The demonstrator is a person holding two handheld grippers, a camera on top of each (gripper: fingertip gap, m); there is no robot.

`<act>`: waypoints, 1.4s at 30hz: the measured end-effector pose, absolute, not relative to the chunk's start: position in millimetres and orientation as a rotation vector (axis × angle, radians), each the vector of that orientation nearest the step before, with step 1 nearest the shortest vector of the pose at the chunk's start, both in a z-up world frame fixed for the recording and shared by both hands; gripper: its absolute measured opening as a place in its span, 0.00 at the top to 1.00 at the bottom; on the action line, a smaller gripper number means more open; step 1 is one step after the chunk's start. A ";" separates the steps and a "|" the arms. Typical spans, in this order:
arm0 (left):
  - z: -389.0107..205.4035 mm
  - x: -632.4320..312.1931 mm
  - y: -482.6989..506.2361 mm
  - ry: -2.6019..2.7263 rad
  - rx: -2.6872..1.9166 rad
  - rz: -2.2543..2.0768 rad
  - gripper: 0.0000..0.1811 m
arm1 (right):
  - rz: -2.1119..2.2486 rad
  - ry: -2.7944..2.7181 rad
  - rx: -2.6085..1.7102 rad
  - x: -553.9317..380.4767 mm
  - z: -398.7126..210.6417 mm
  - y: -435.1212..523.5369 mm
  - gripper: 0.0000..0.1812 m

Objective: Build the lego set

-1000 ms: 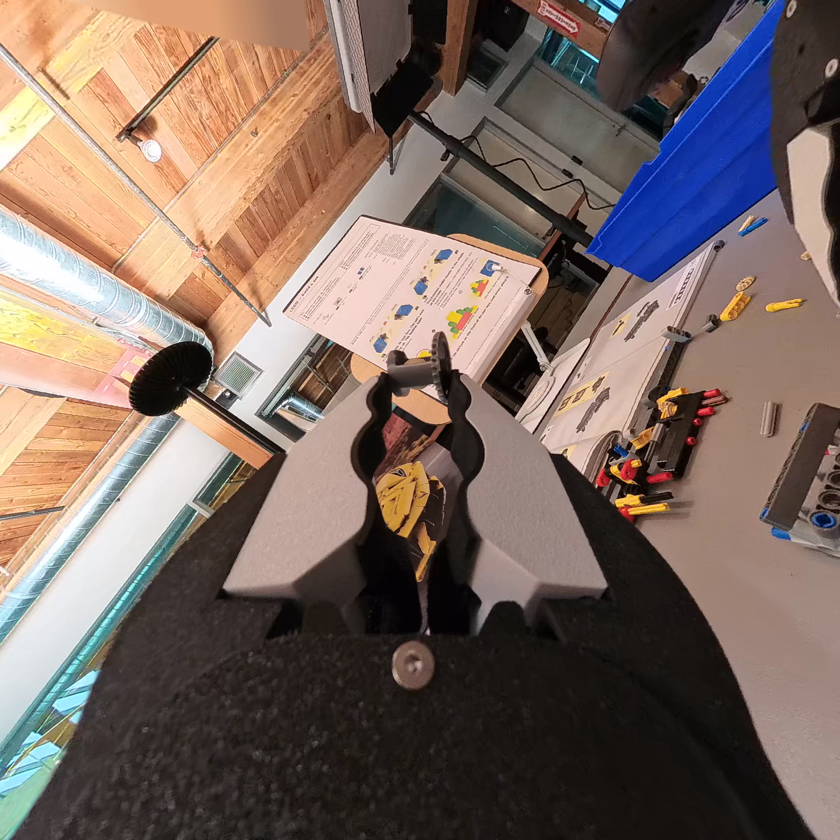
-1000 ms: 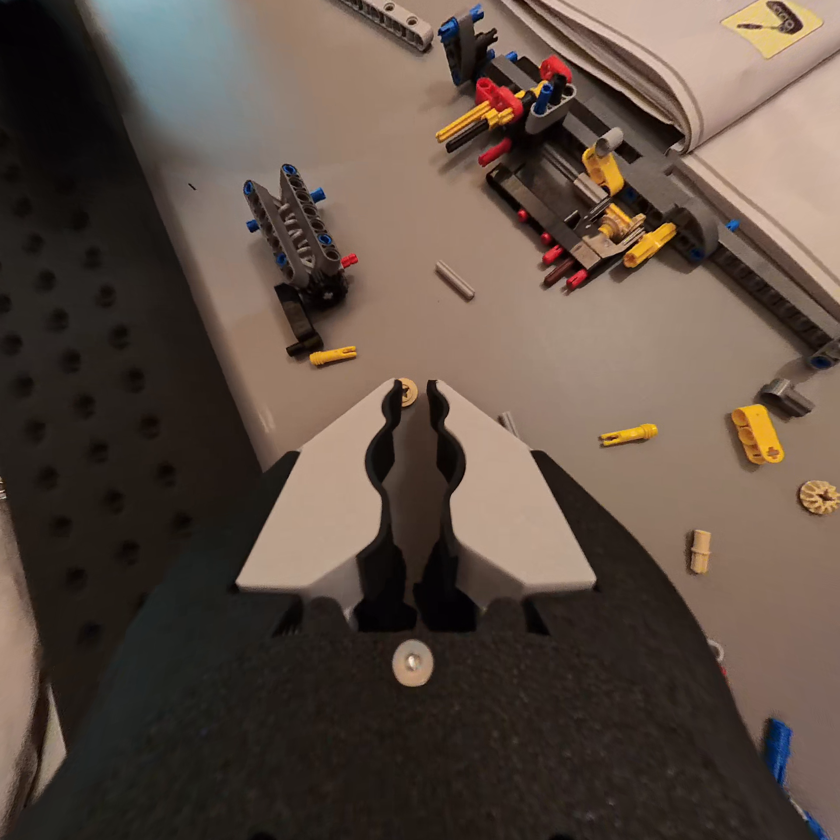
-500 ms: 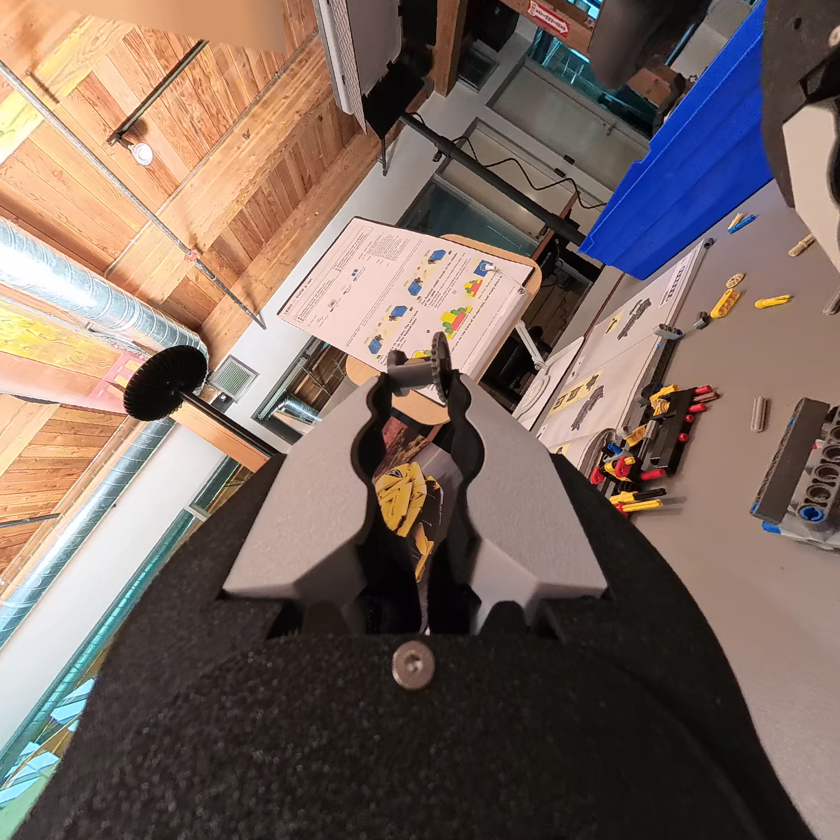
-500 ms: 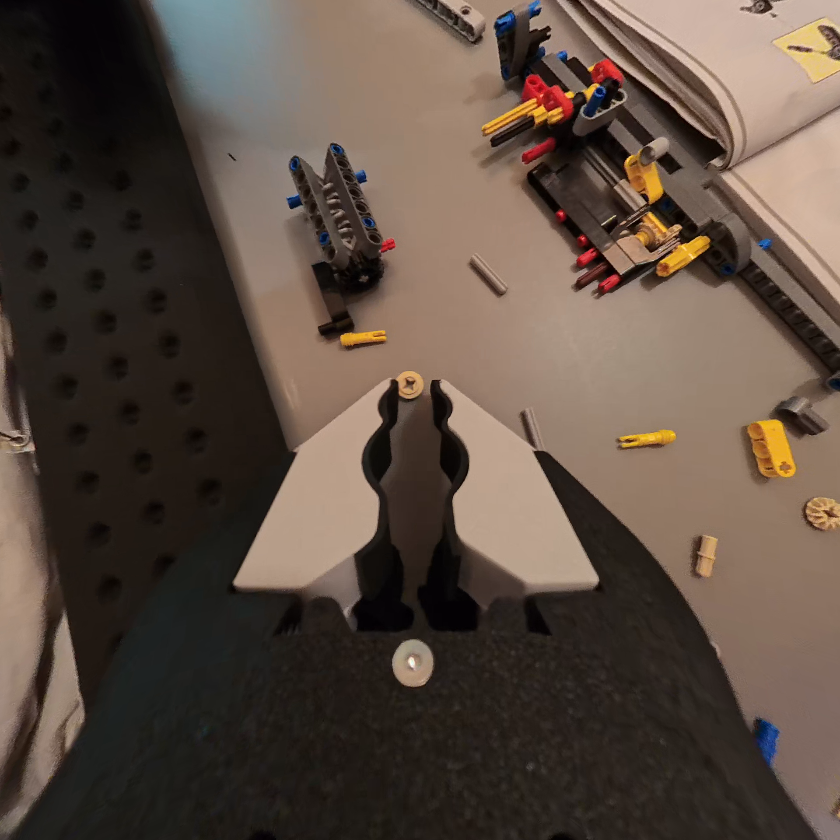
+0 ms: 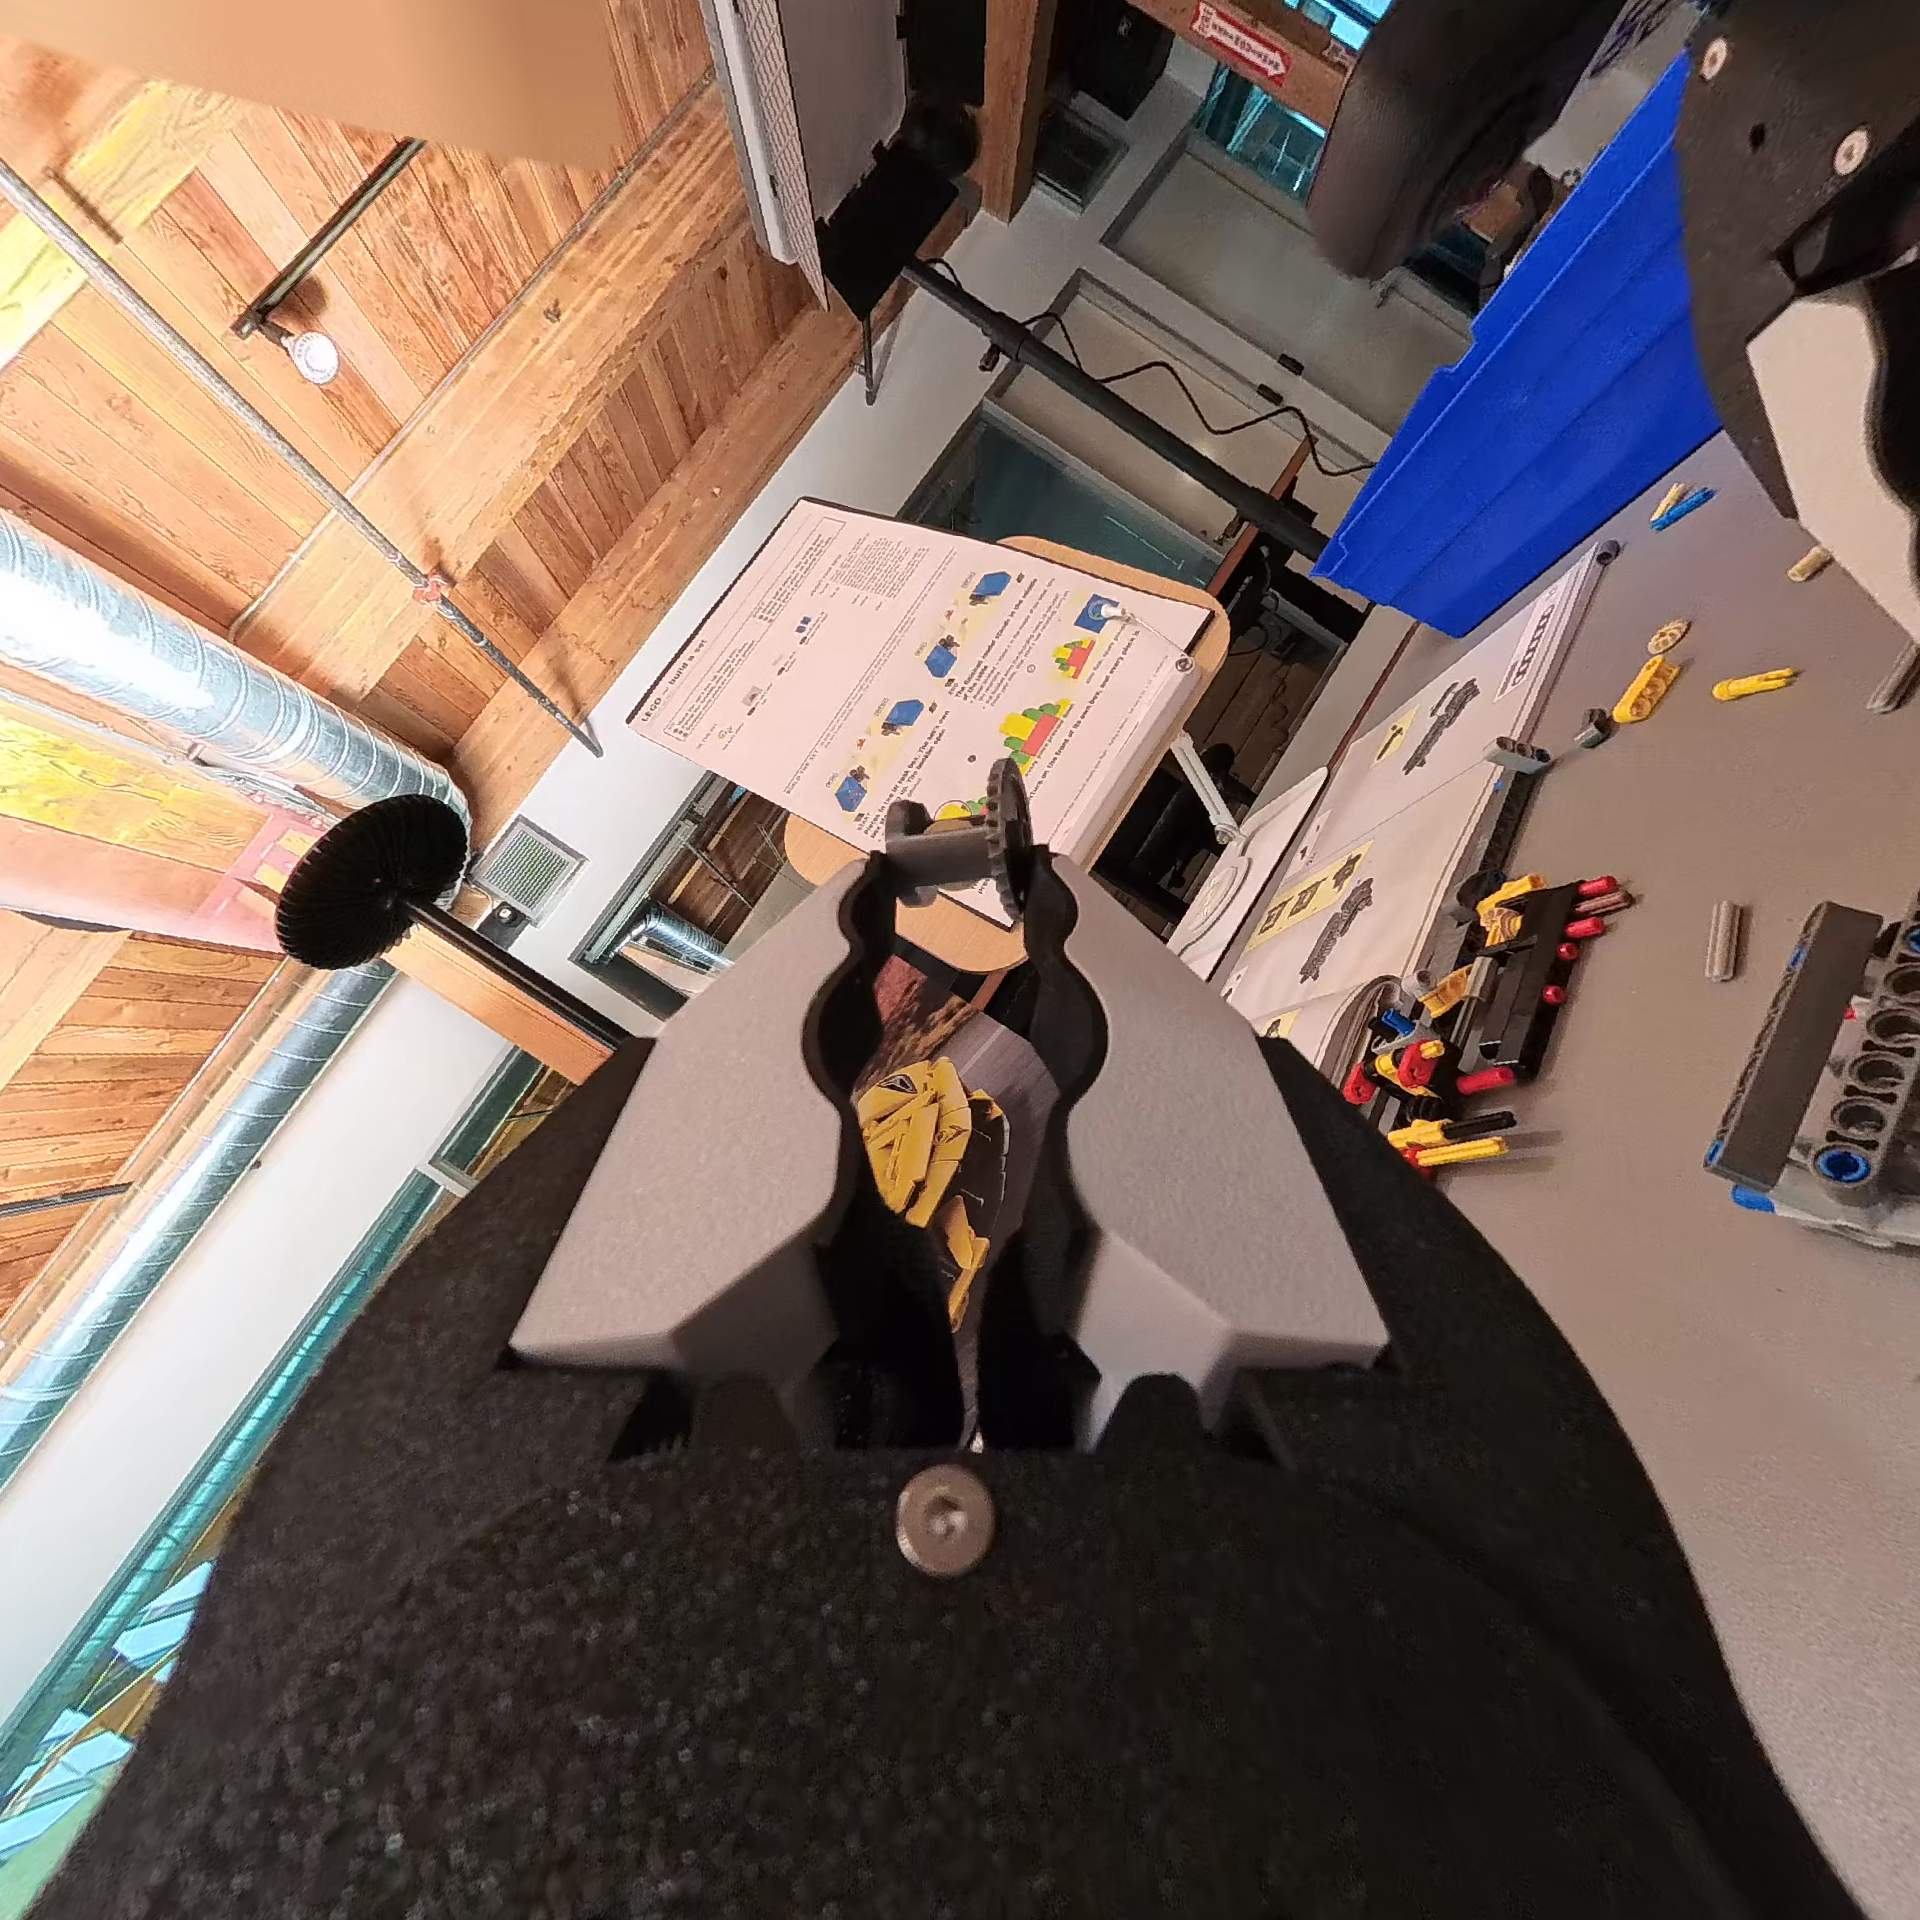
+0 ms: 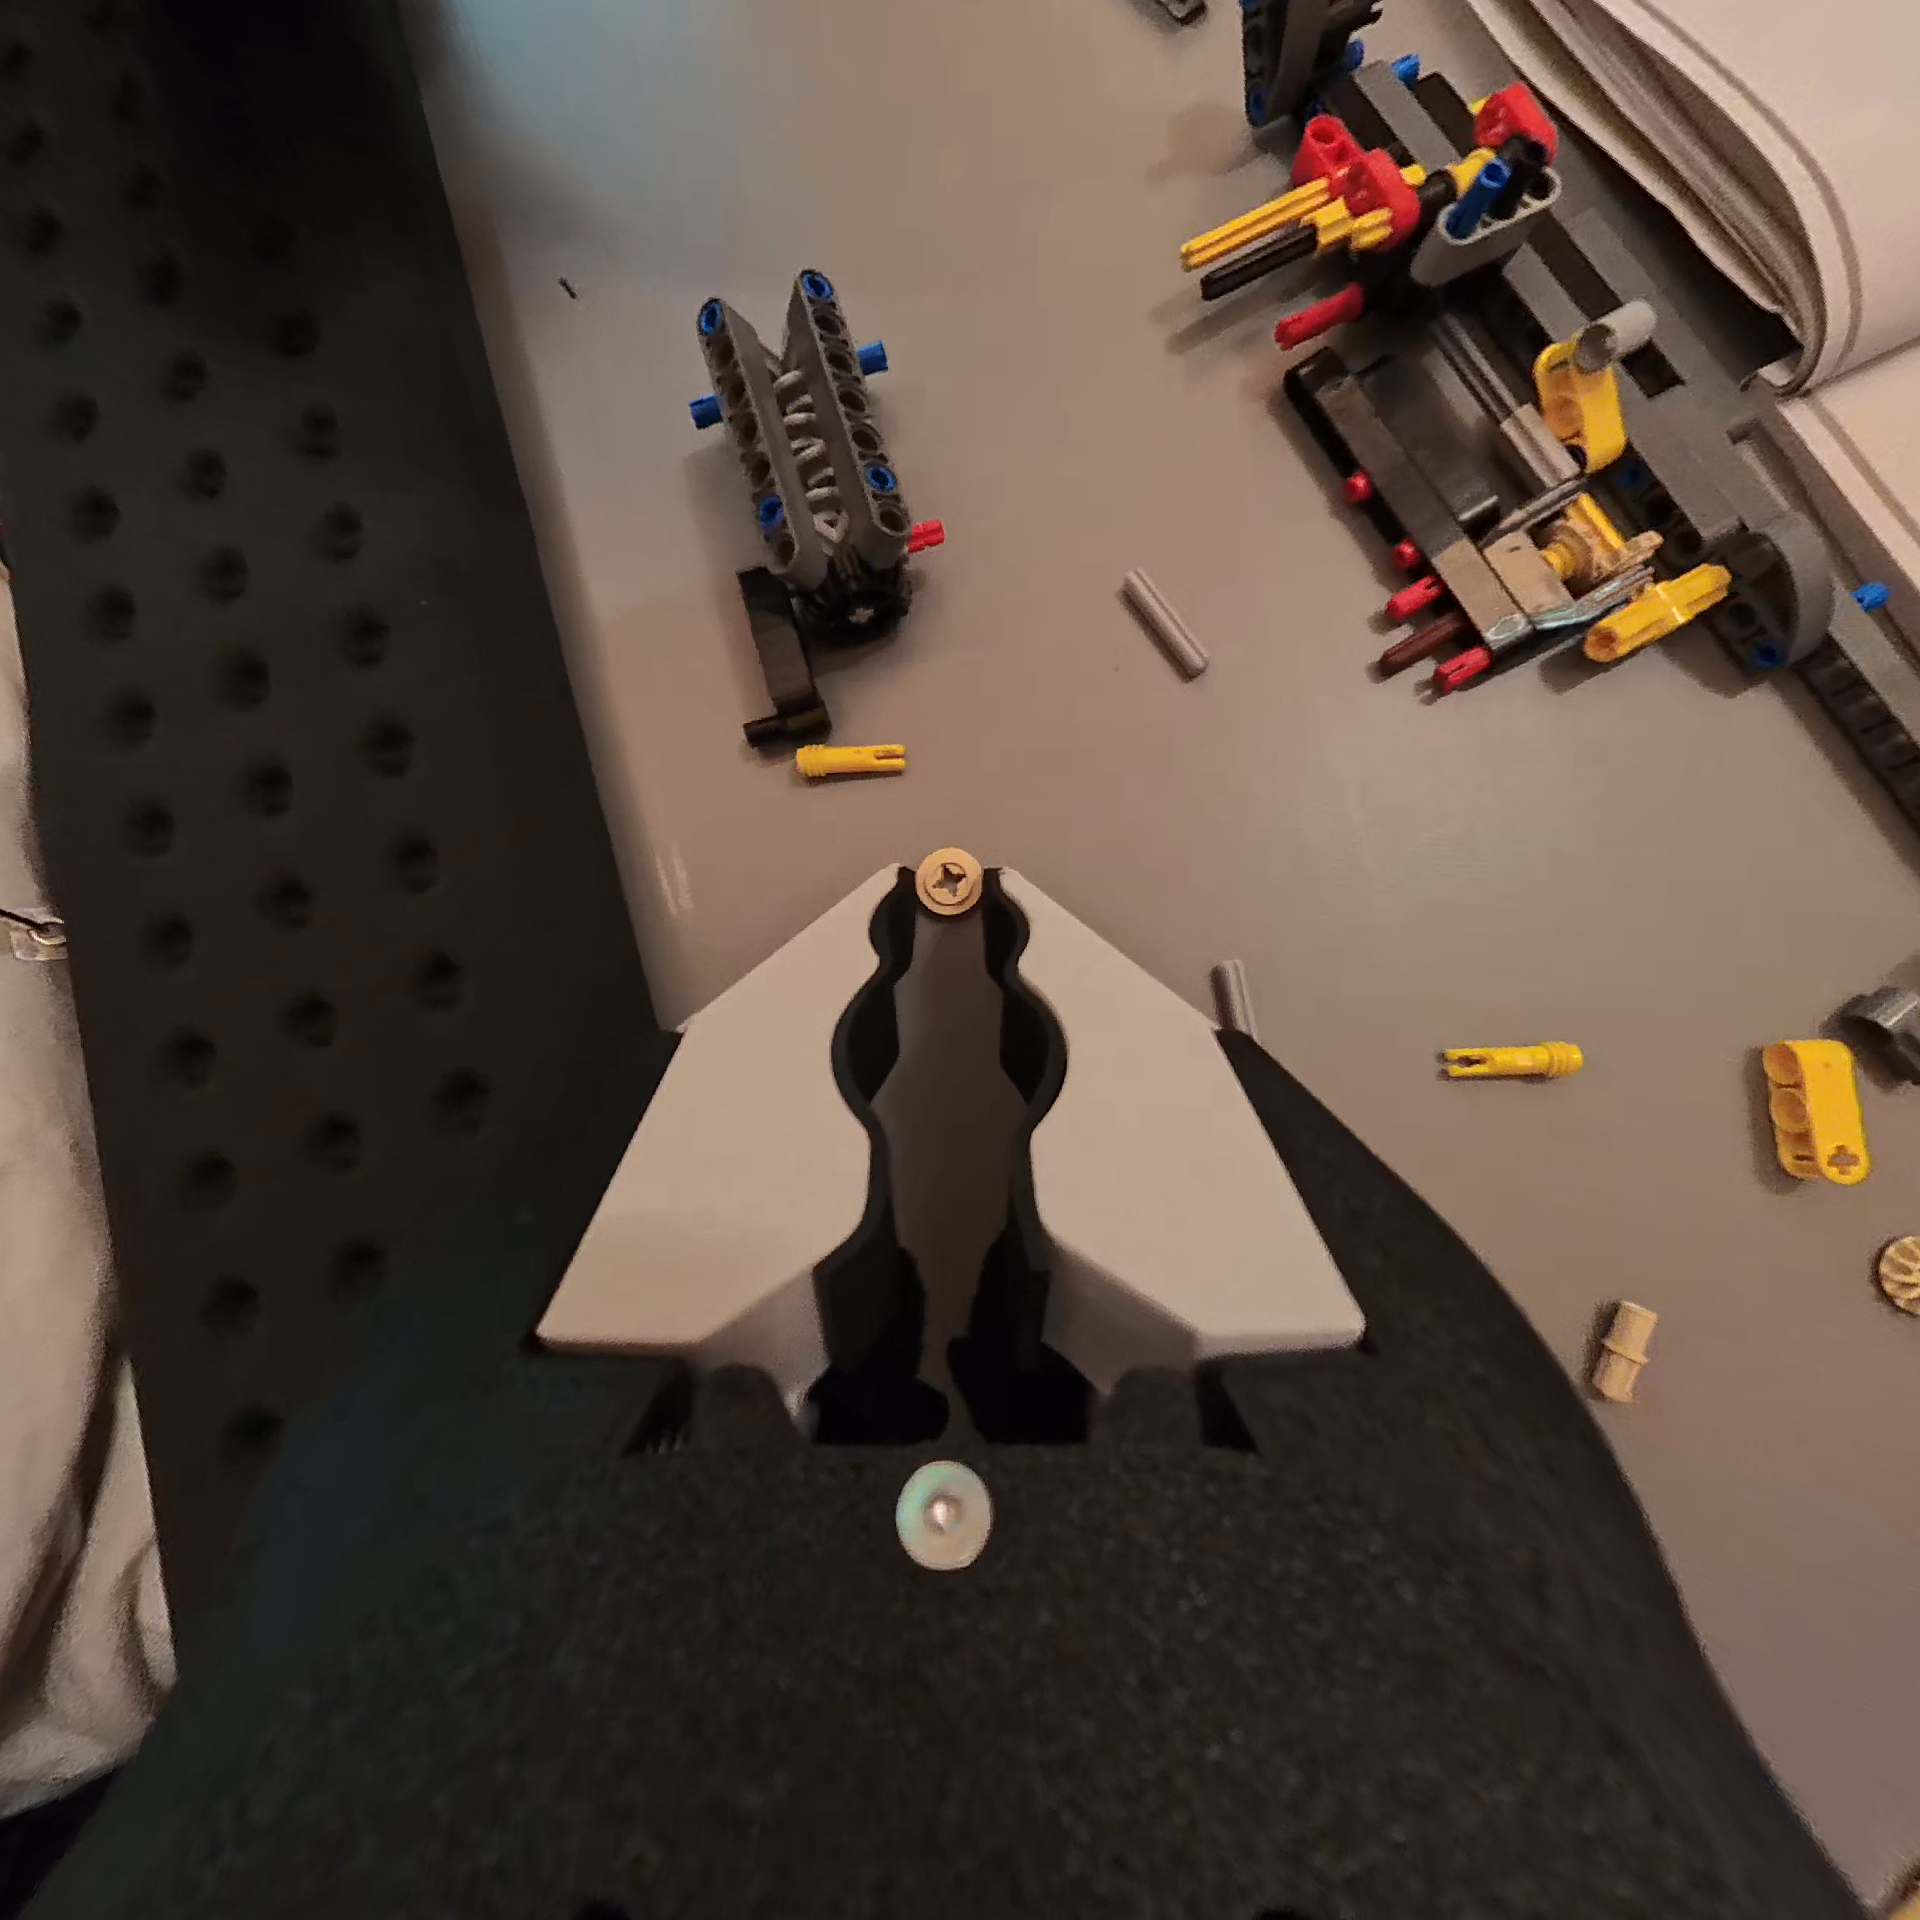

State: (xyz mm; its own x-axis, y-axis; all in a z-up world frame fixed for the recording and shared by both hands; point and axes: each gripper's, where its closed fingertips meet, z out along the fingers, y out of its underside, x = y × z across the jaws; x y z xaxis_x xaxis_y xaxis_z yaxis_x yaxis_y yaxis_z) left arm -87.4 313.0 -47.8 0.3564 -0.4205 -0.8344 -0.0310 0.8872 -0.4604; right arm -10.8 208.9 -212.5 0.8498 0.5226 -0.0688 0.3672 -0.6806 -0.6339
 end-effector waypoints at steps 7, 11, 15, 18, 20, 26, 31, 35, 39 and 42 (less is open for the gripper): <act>-49.6 -85.9 312.5 1.200 -0.436 -0.262 0.87 | -0.152 -0.890 -2.350 -0.1 -208.6 211.4 0.94; -51.4 -84.7 311.0 1.215 -0.442 -0.275 0.87 | -0.381 -0.956 -2.197 5.5 -182.6 224.9 0.93; -50.7 -84.9 312.0 1.216 -0.467 -0.310 0.87 | -0.249 -0.722 -1.901 -13.5 -109.4 250.3 0.93; -50.7 -84.6 312.2 1.217 -0.473 -0.315 0.87 | 0.016 -0.573 -1.736 -44.4 -60.5 262.9 0.94; -51.8 -84.2 310.5 1.224 -0.466 -0.312 0.87 | 0.118 -0.527 -1.658 -59.2 -40.3 270.1 0.94; -50.8 -85.7 308.3 1.221 -0.462 -0.322 0.87 | 0.305 -0.520 -1.668 -81.9 -39.6 283.8 0.94; -51.8 -85.2 306.2 1.228 -0.455 -0.321 0.87 | 0.310 -0.530 -1.660 -87.2 -43.3 290.4 0.94; -52.2 -85.1 306.5 1.228 -0.453 -0.315 0.87 | 0.301 -0.543 -1.664 -88.8 -42.9 293.1 0.94; -53.5 -84.5 305.3 1.235 -0.441 -0.300 0.87 | 0.282 -0.574 -1.697 -90.2 -47.8 295.4 0.94; -55.8 -83.8 304.6 1.243 -0.428 -0.279 0.87 | 0.281 -0.583 -1.717 -89.5 -50.5 294.8 0.94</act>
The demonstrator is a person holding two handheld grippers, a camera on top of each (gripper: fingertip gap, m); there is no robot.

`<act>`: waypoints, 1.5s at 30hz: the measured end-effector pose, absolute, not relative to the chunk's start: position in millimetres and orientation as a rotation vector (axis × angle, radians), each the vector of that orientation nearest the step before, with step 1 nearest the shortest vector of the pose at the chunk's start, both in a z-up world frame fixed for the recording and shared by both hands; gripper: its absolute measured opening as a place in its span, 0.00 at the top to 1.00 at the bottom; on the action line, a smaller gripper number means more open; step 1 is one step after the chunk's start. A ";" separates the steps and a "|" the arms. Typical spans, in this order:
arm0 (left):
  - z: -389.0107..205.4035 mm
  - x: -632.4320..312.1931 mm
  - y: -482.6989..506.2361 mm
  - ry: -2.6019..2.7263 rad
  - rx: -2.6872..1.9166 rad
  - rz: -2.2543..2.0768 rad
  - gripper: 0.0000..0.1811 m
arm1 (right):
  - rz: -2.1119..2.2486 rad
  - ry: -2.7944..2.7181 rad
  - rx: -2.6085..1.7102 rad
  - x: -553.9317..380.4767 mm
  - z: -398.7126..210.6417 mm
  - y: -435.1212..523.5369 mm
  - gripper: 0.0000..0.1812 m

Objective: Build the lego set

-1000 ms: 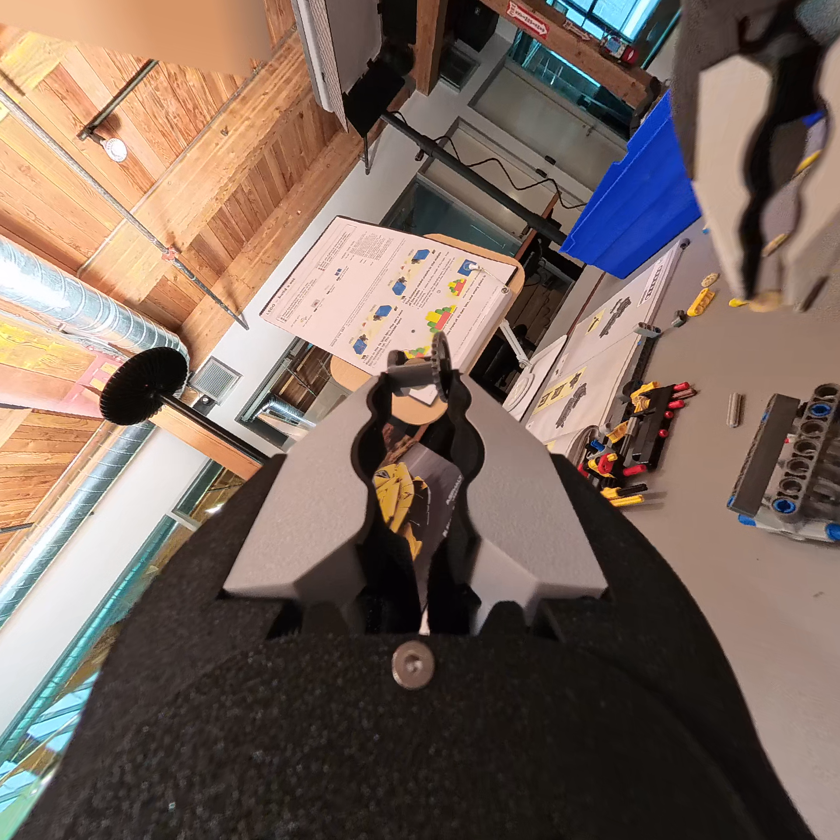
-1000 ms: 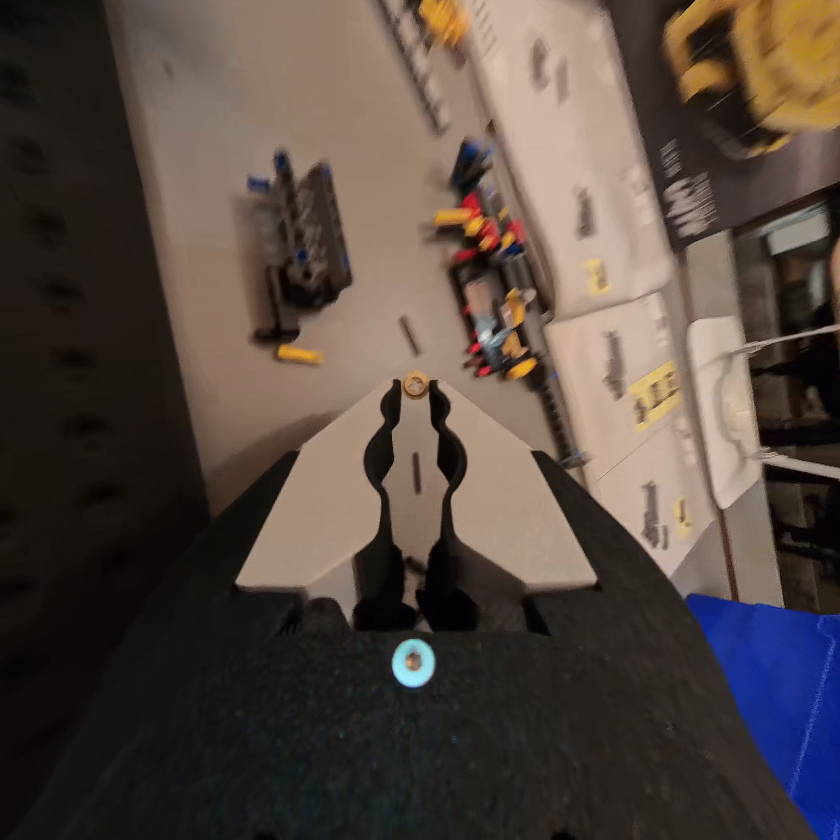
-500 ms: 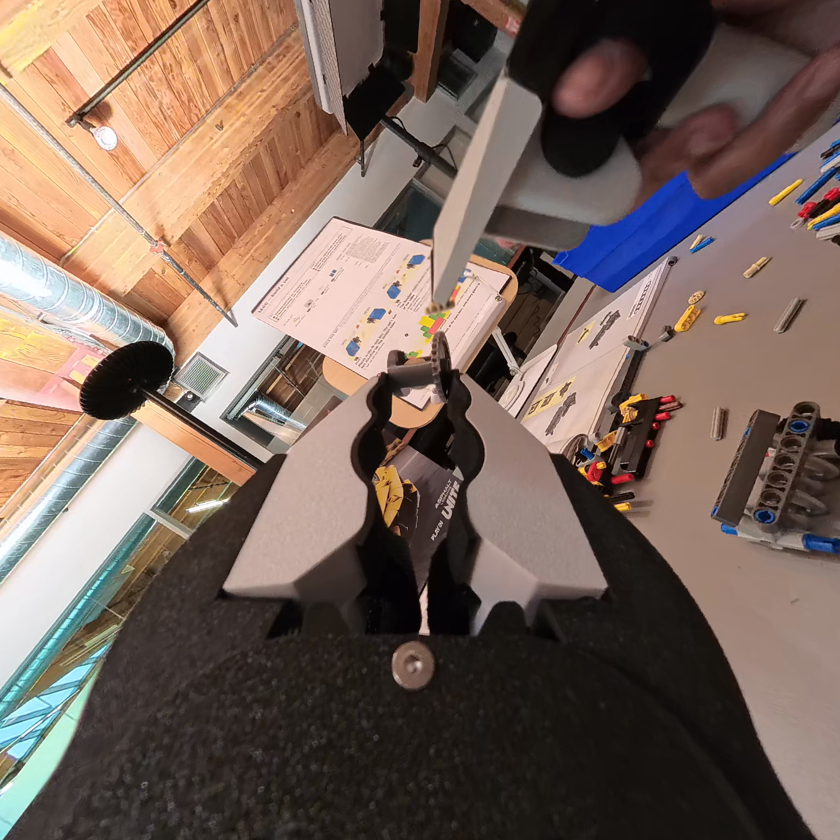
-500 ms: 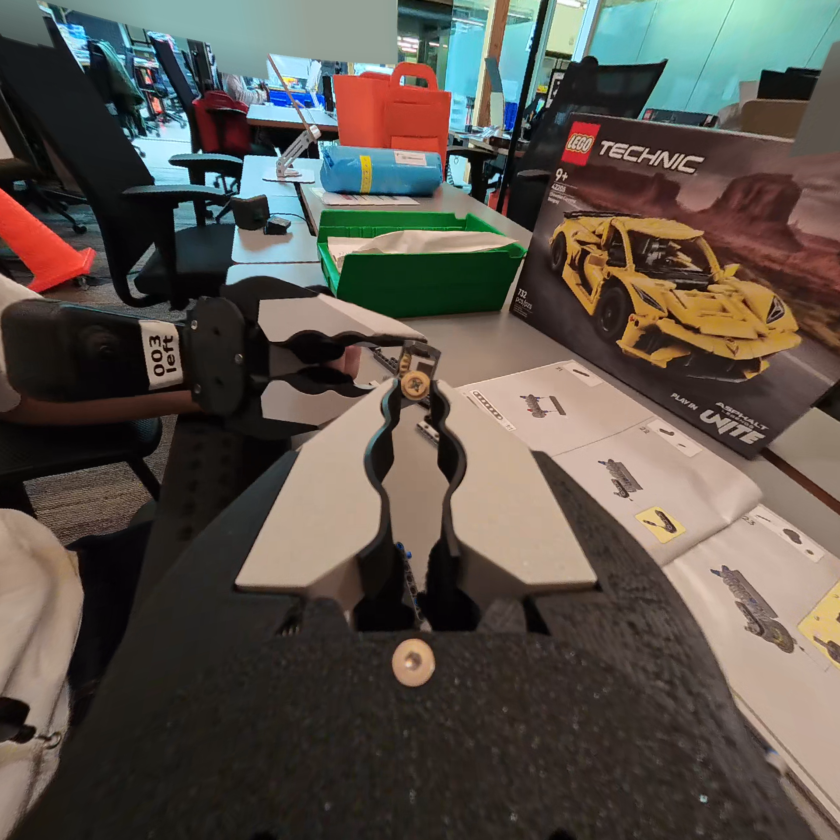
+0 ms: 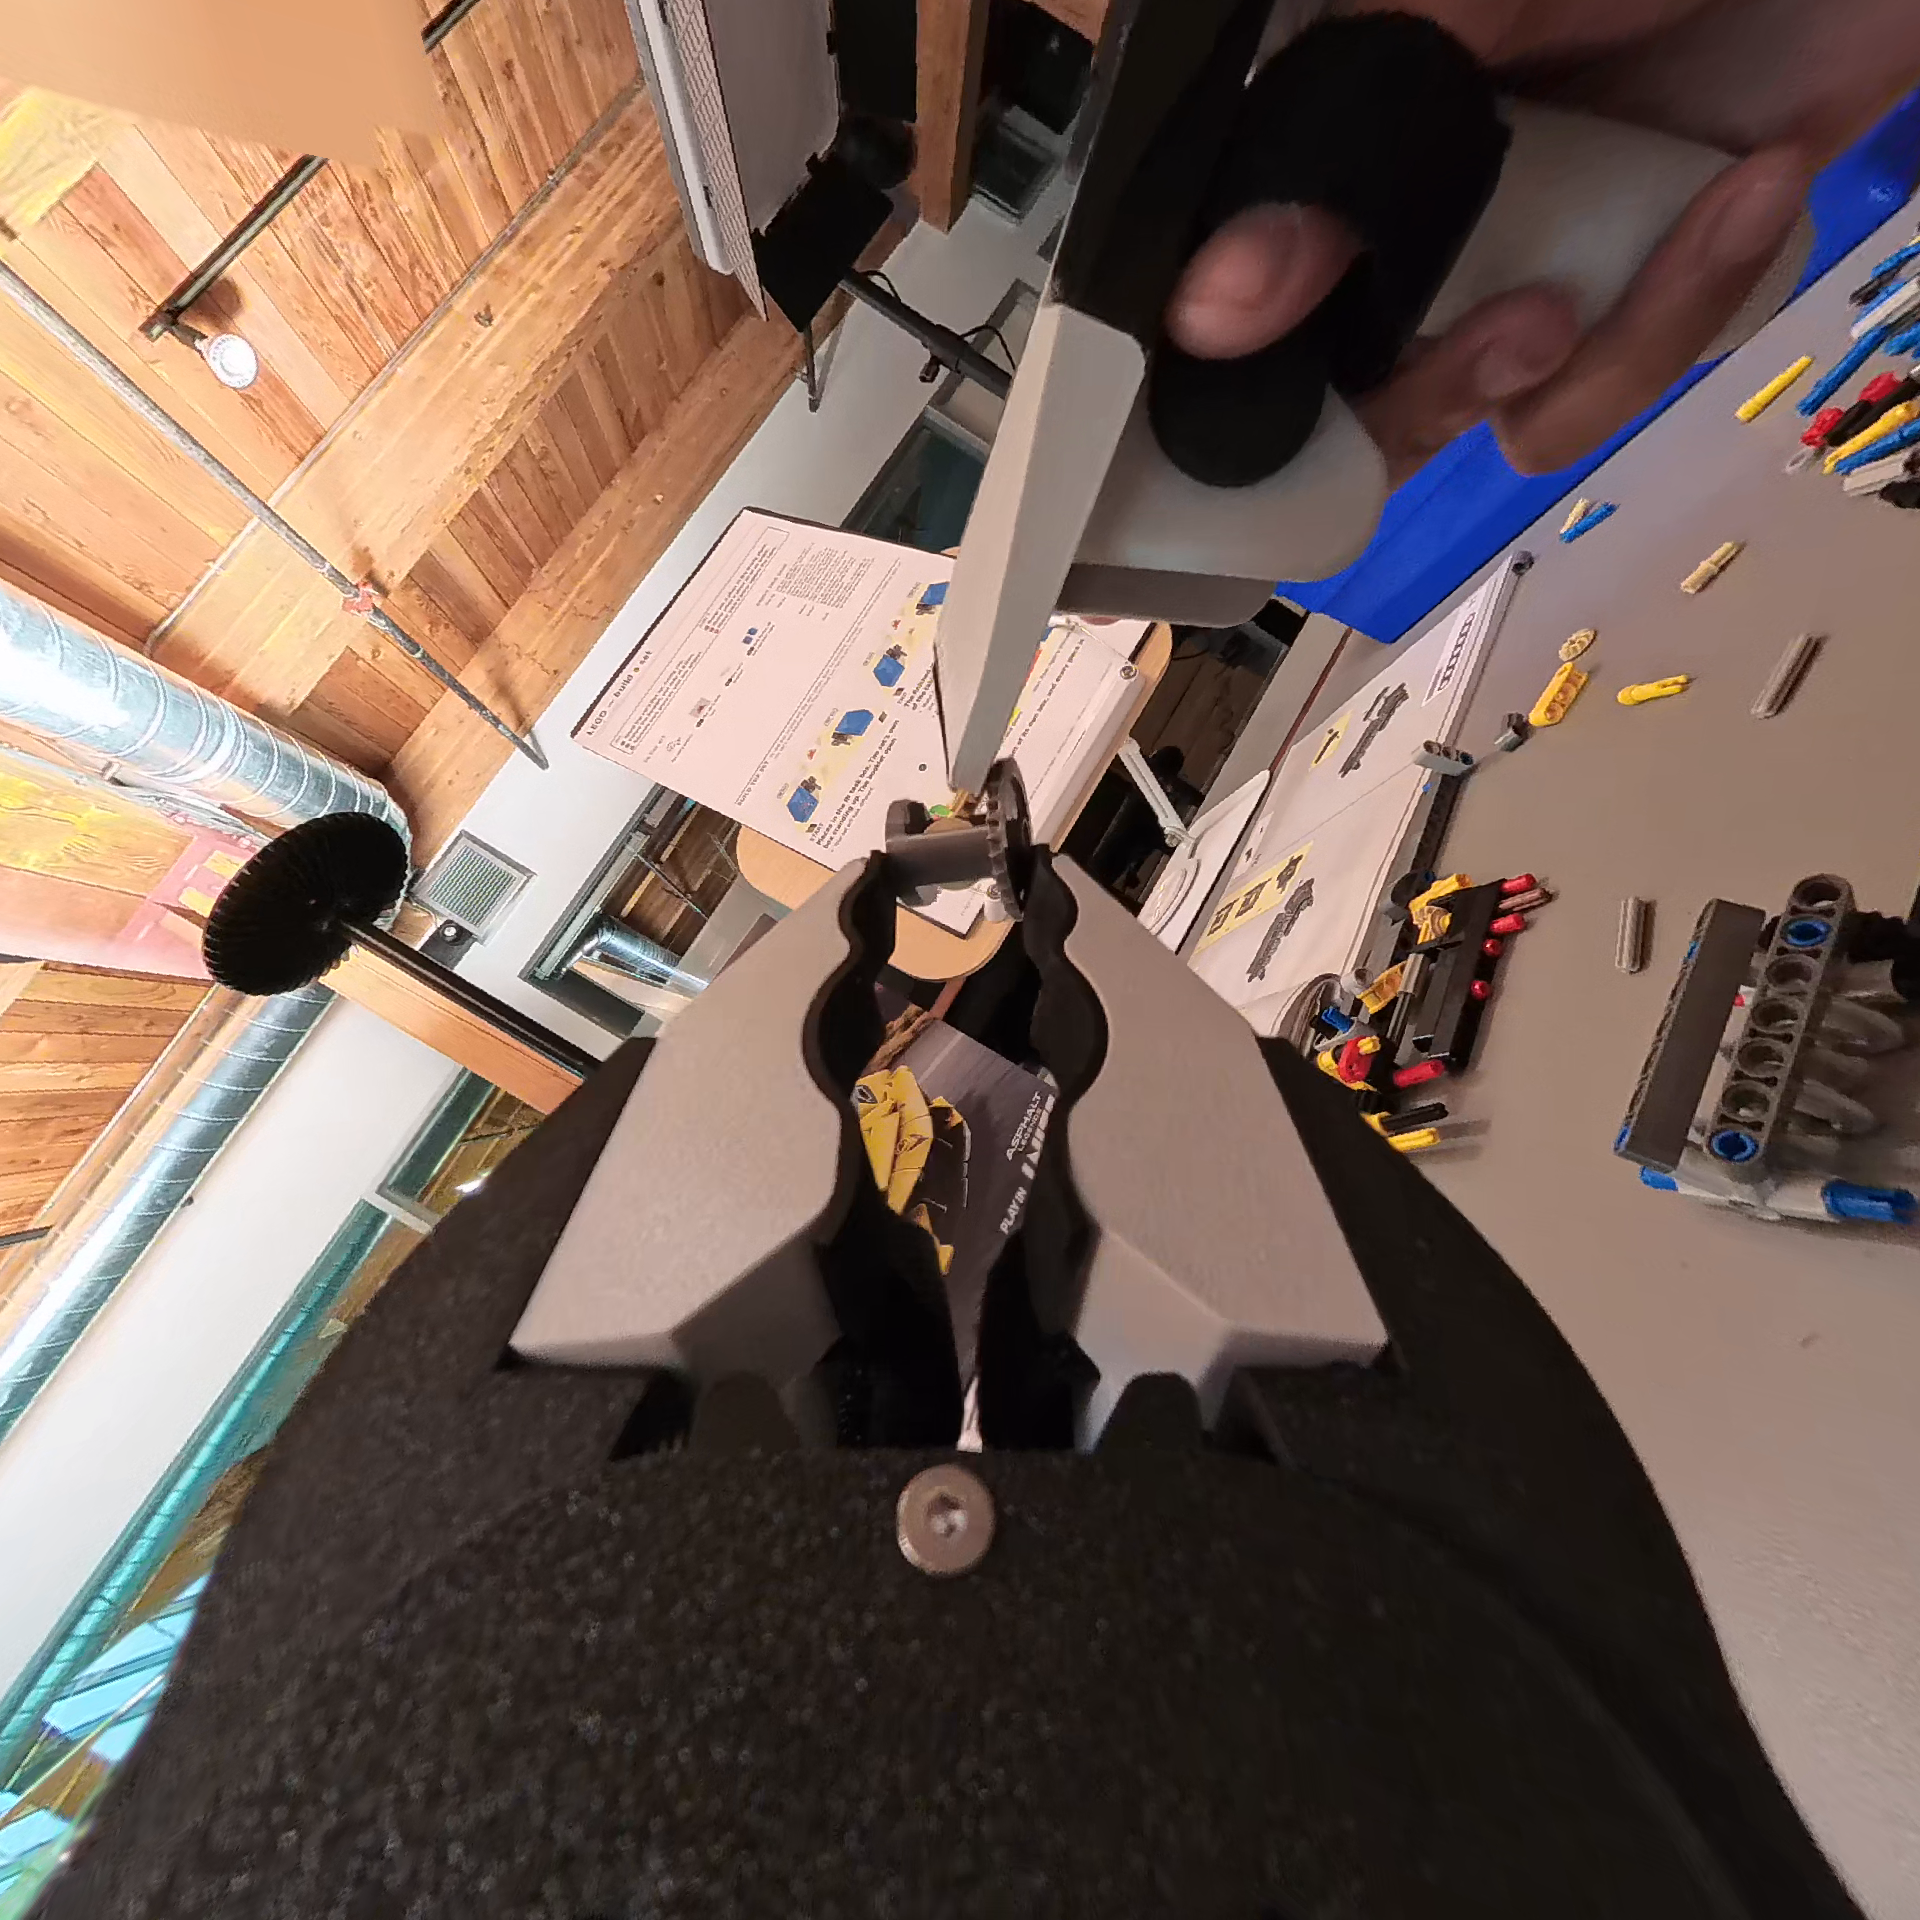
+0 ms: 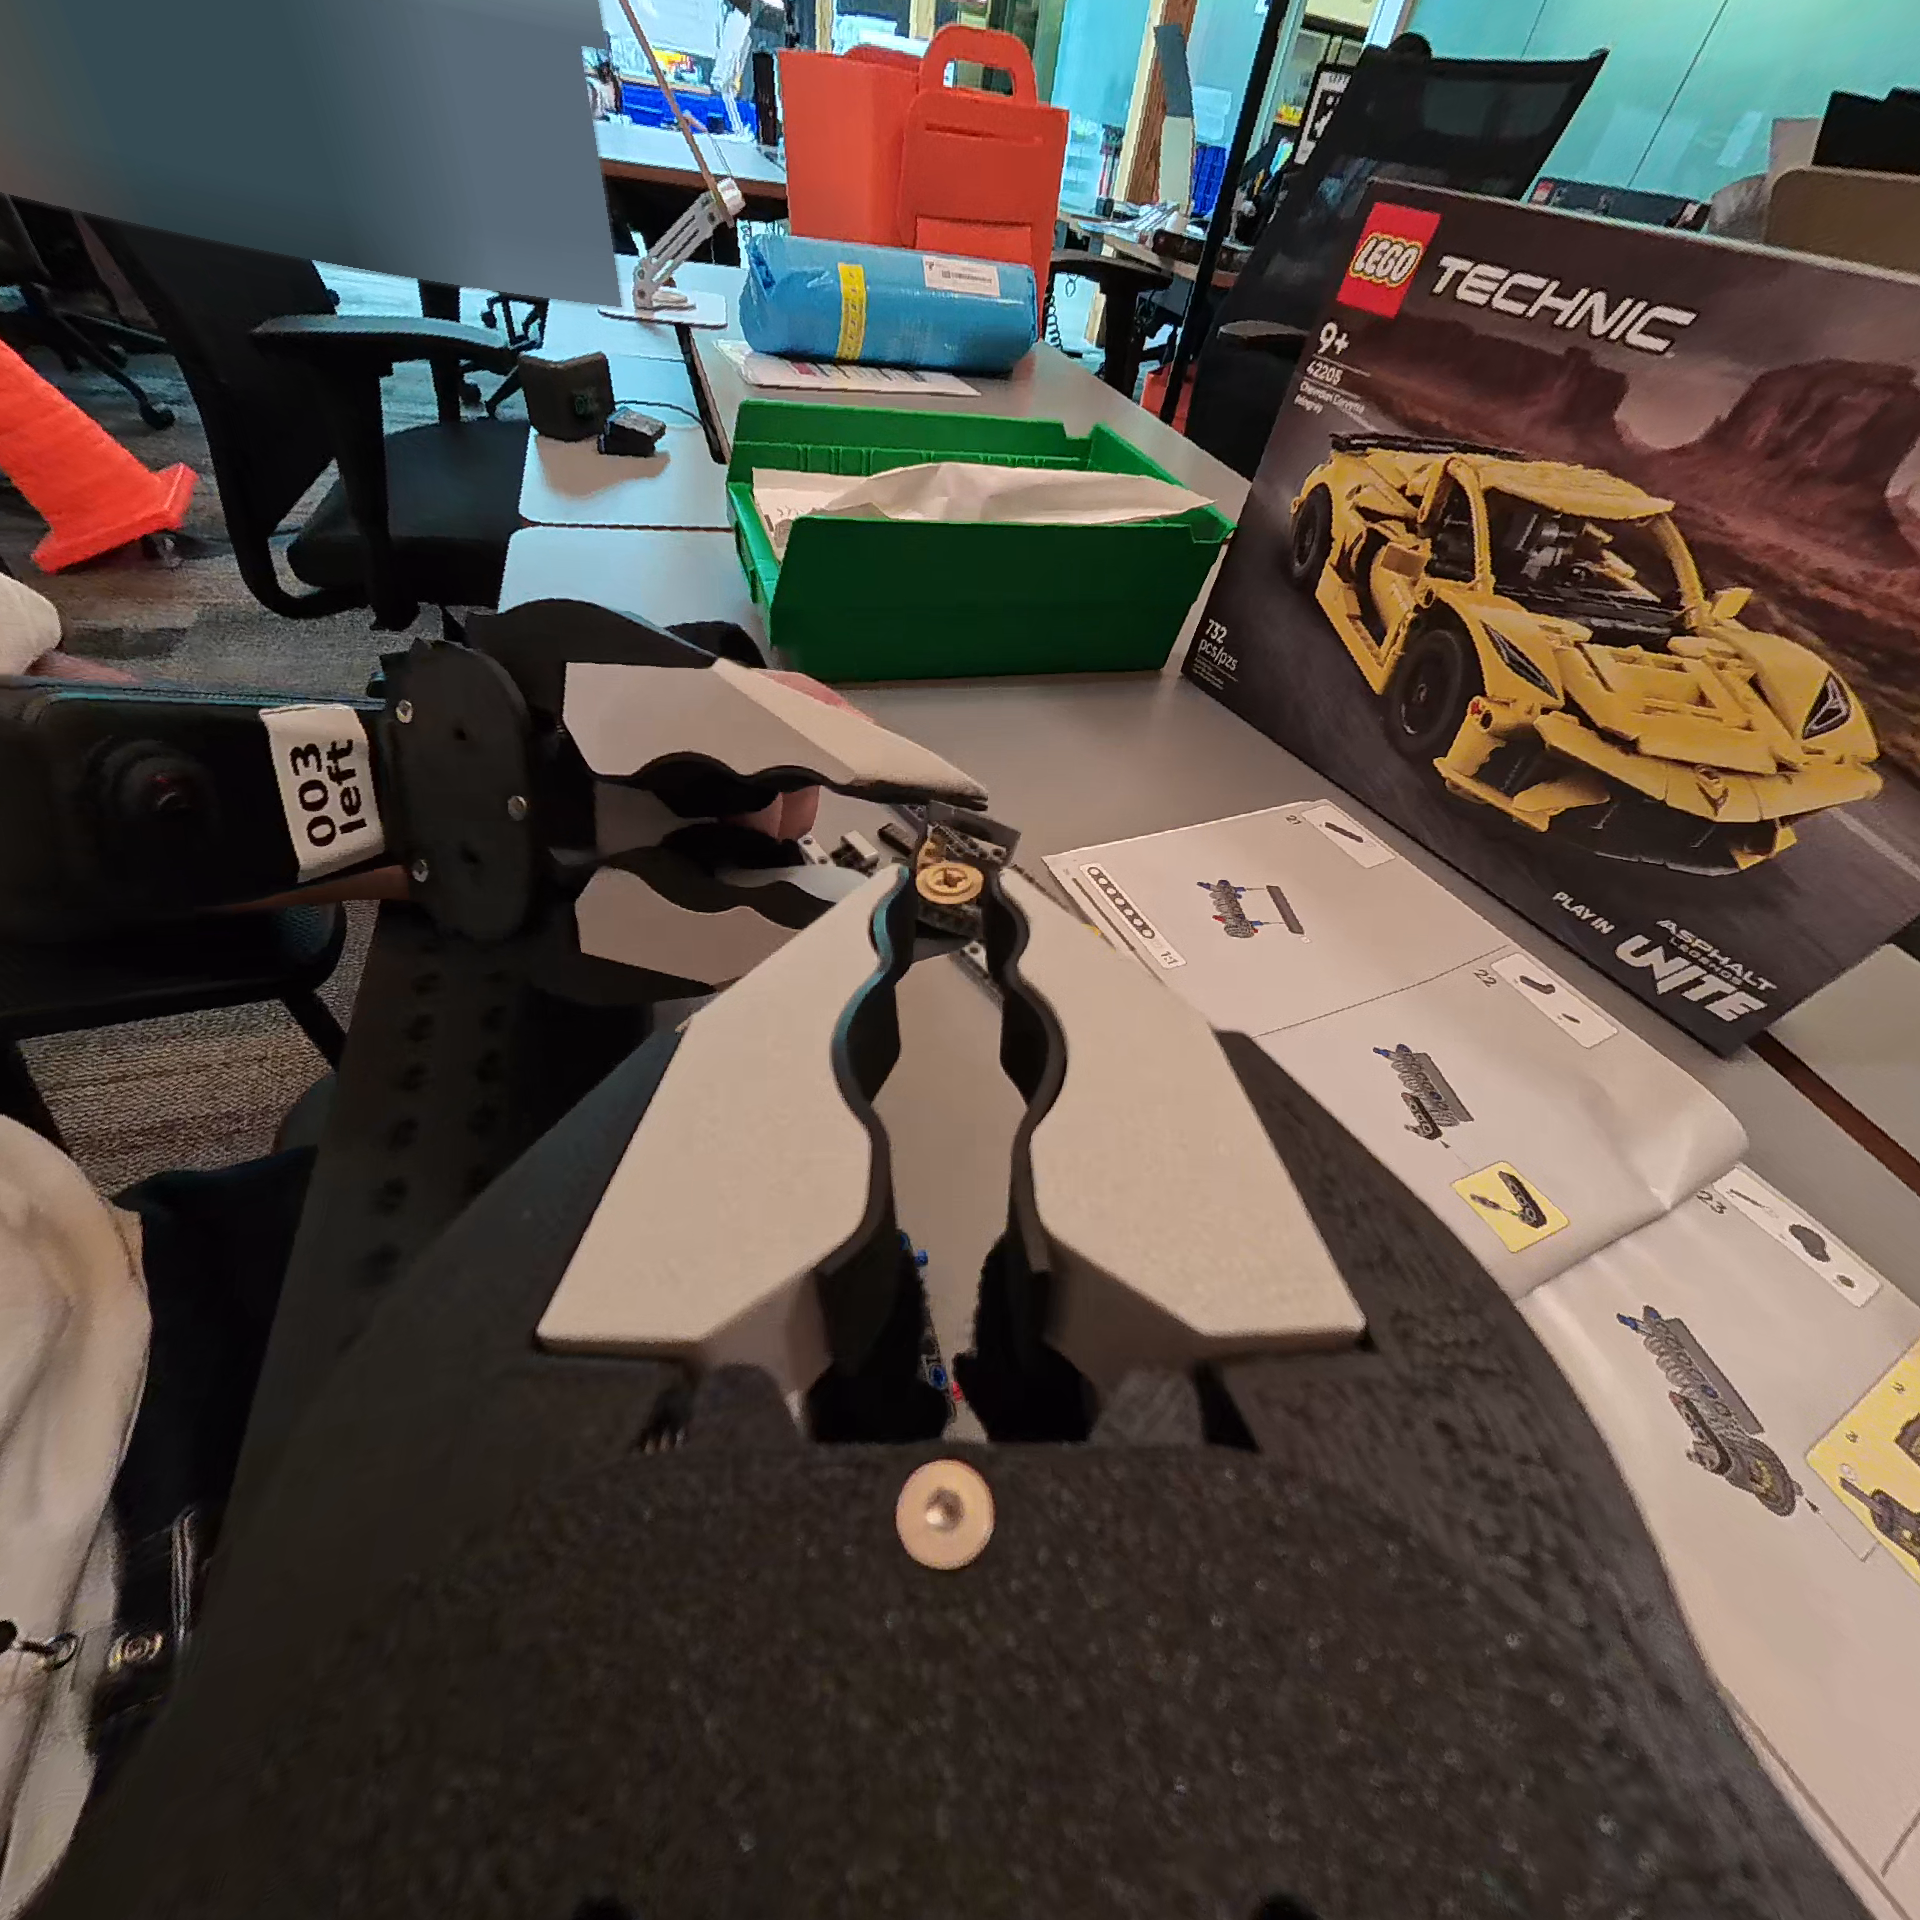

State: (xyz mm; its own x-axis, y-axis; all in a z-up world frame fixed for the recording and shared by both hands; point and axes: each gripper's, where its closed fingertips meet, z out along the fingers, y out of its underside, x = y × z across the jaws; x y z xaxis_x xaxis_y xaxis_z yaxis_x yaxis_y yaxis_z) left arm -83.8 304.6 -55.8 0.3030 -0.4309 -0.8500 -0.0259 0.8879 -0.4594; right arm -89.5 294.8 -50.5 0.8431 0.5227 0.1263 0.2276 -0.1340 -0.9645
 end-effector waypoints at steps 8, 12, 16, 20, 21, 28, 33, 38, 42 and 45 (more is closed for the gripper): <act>-61.6 -81.6 305.0 1.264 -0.382 -0.191 0.87 | 0.322 -0.656 -1.855 -84.9 -59.1 285.3 0.93; -64.0 -80.1 303.6 1.276 -0.376 -0.184 0.87 | 0.297 -0.680 -1.848 -81.4 -53.9 286.7 0.93; -62.8 -81.2 306.0 1.270 -0.394 -0.195 0.87 | 0.301 -0.673 -1.849 -80.0 -56.1 285.5 0.93; -61.0 -82.0 308.0 1.261 -0.410 -0.210 0.88 | 0.326 -0.644 -1.843 -81.3 -62.5 285.2 0.94; -61.0 -81.8 307.9 1.262 -0.413 -0.215 0.88 | 0.328 -0.640 -1.847 -81.6 -64.8 285.7 0.94; -62.5 -80.5 307.9 1.270 -0.417 -0.218 0.87 | 0.395 -0.575 -1.820 -81.0 -69.0 288.7 0.94; -61.5 -80.2 308.3 1.266 -0.423 -0.227 0.87 | 0.485 -0.501 -1.774 -80.7 -67.8 290.1 0.94; -59.1 -81.6 315.7 1.253 -0.470 -0.249 0.87 | 0.536 -0.453 -1.734 -76.2 -64.9 286.6 0.94; -60.5 -80.9 314.4 1.260 -0.457 -0.235 0.87 | 0.512 -0.431 -1.687 -73.9 -52.8 289.0 0.94; -62.4 -79.9 310.4 1.268 -0.427 -0.207 0.87 | 0.505 -0.449 -1.702 -78.3 -55.1 293.1 0.94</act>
